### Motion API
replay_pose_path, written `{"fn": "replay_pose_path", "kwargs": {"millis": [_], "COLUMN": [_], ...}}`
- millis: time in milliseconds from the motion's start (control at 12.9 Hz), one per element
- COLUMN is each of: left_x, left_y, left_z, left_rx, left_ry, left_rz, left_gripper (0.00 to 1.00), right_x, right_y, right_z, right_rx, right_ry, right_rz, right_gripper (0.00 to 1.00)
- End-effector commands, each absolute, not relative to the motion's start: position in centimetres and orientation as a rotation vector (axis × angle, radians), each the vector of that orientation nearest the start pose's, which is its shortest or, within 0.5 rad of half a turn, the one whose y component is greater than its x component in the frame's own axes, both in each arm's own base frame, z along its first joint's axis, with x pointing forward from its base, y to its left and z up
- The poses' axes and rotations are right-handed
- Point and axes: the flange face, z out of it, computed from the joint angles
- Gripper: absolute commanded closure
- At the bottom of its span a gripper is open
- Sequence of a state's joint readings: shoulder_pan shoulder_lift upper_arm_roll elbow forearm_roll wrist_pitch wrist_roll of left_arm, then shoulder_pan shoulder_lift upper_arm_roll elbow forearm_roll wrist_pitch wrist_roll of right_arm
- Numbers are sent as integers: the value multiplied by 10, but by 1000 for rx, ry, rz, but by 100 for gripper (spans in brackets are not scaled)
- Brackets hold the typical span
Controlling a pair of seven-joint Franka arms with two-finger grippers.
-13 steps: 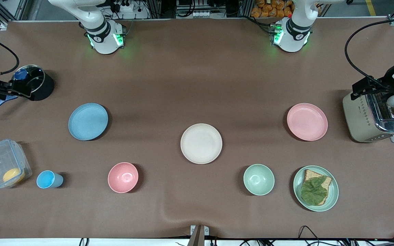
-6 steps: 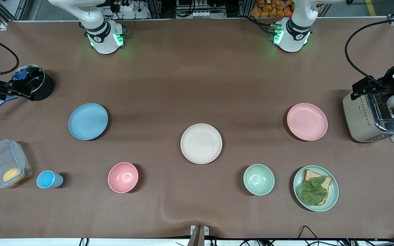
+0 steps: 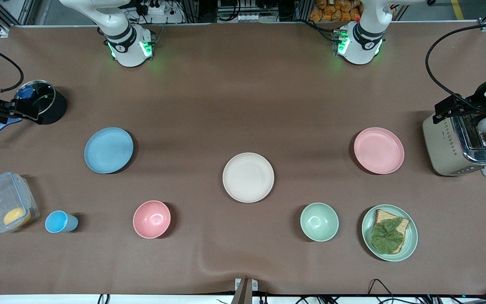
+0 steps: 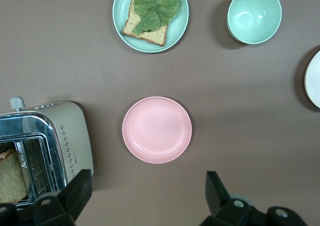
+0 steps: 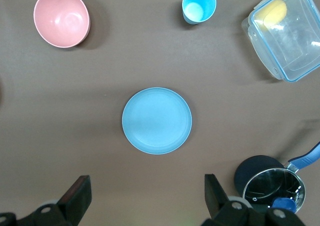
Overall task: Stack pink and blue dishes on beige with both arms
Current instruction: 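Reach the right gripper to the blue plate while the left gripper reaches the pink plate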
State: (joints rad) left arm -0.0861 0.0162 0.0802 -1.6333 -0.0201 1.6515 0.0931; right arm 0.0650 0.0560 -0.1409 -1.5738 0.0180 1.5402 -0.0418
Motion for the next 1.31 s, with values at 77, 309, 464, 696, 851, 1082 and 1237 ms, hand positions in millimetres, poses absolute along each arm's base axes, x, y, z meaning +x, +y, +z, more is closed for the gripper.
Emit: {"fn": "replay_pose_path", "kwargs": {"millis": [77,309,464,696,851,1082,1237], "left_x": [566,576,586,594,605,603,596], "left_y": [-6,0,8,23,56,92,107], "left_z": [597,573,549,487,423,343,298], "left_rx": [-3155,-3161,-3151,-3141,-3148,-3151,-3187], "left_ry": [143,145,128,85,9,-50,-76], "left_rz": [4,70,136,307,386,479,517], "left_gripper": [0,0,0,0,0,0,0], "right_x": [565,565,576,594,603,606,594], "right_y": [-38,-36,-36,-35,-43,-87,-120], "right_z": [591,590,567,514,471,414,370], "right_rx": [-3141,-3142,-3142,-3138,-3116,-3090,-3075], "right_ry": [65,63,56,59,84,-30,-129], "right_rz": [149,151,214,358,464,460,412], "right_gripper": [0,0,0,0,0,0,0]}}
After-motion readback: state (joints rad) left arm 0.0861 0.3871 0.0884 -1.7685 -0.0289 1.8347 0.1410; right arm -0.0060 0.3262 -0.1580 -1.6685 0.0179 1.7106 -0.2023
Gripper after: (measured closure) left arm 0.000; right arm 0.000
